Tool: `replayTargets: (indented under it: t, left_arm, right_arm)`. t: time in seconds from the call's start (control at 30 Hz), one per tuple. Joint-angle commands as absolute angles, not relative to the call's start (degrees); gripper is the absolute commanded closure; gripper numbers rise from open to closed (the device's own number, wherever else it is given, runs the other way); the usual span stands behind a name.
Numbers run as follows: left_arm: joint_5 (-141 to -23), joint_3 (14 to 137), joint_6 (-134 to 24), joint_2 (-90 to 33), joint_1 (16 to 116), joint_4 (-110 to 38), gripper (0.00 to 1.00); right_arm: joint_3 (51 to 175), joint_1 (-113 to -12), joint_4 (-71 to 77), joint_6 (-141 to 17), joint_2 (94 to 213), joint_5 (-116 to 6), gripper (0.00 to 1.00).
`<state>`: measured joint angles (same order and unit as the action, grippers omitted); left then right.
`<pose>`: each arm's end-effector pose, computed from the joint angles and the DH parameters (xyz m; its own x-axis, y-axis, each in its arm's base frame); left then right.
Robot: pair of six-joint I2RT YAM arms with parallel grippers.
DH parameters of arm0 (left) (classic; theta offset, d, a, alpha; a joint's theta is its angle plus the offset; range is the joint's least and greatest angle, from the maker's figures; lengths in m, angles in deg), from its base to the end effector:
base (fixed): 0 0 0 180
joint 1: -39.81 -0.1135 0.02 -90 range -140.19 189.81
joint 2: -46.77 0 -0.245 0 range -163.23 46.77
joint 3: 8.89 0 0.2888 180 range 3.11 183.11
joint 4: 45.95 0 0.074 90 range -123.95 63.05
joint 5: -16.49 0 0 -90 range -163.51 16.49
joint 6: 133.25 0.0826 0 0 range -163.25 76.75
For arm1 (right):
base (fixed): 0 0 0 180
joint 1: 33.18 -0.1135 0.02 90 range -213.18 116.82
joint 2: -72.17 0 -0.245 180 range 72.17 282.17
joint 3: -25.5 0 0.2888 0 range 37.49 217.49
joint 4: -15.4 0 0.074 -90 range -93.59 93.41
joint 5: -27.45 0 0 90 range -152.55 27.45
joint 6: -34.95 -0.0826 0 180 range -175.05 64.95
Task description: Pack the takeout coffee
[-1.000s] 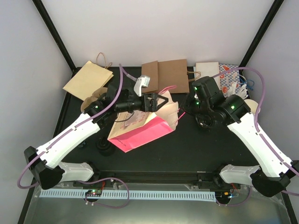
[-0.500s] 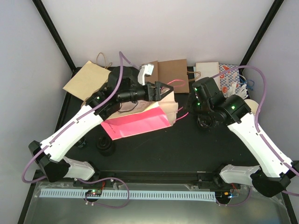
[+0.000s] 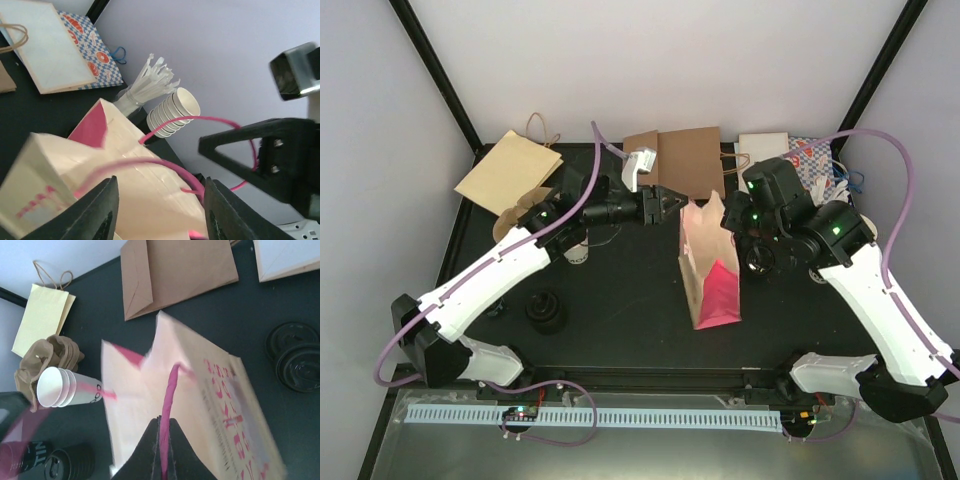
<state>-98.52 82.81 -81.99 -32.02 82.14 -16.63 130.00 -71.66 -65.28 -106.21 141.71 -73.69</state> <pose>0.2697 -0.2929 0.3763 -0.7324 -0.1000 -0.6735 0.5792 0.4286 -0.6935 0.2286 0.1613 0.3975 -0.7448 0.3842 -0.5456 0.1199 0.8813 0.4571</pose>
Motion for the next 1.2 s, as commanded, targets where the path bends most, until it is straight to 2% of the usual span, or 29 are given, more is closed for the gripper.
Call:
replayTargets:
  t: [0.0, 0.2, 0.33, 0.43, 0.63, 0.83, 0.93, 1.17]
  left_arm:
    - [-97.39, 80.98, -81.20, -30.06, 81.89, -18.65, 0.49]
    - [-94.93, 81.83, -78.85, -27.29, 81.82, -16.16, 0.31]
    - [-93.15, 82.60, -78.71, -24.76, 81.03, -11.77, 0.31]
    - [-95.62, 82.11, -80.43, -23.42, 79.13, -10.22, 0.26]
    - [-98.15, 79.31, -81.34, -18.60, 74.39, -9.14, 0.09]
    - [-99.58, 79.22, -78.81, -14.75, 68.88, -5.12, 0.07]
    - [-99.13, 79.61, -76.34, -13.68, 67.32, -2.33, 0.01]
    - [-94.66, 79.50, -72.70, -10.90, 64.25, 4.46, 0.01]
  right_arm:
    - [133.44, -71.41, -66.51, -102.59, 141.98, -78.00, 0.99]
    - [136.05, -71.39, -64.71, -99.44, 142.15, -80.29, 0.99]
    - [135.80, -71.36, -62.51, -99.43, 142.10, -81.02, 0.99]
    - [135.70, -71.33, -60.84, -99.87, 142.69, -80.04, 0.99]
    - [136.03, -71.34, -56.38, -97.86, 143.89, -78.72, 0.99]
    - [136.72, -71.33, -51.28, -97.20, 144.17, -76.30, 0.99]
    - [136.92, -71.25, -49.86, -97.09, 144.24, -75.06, 0.99]
    - [135.18, -69.90, -48.52, -97.94, 143.60, -73.93, 0.99]
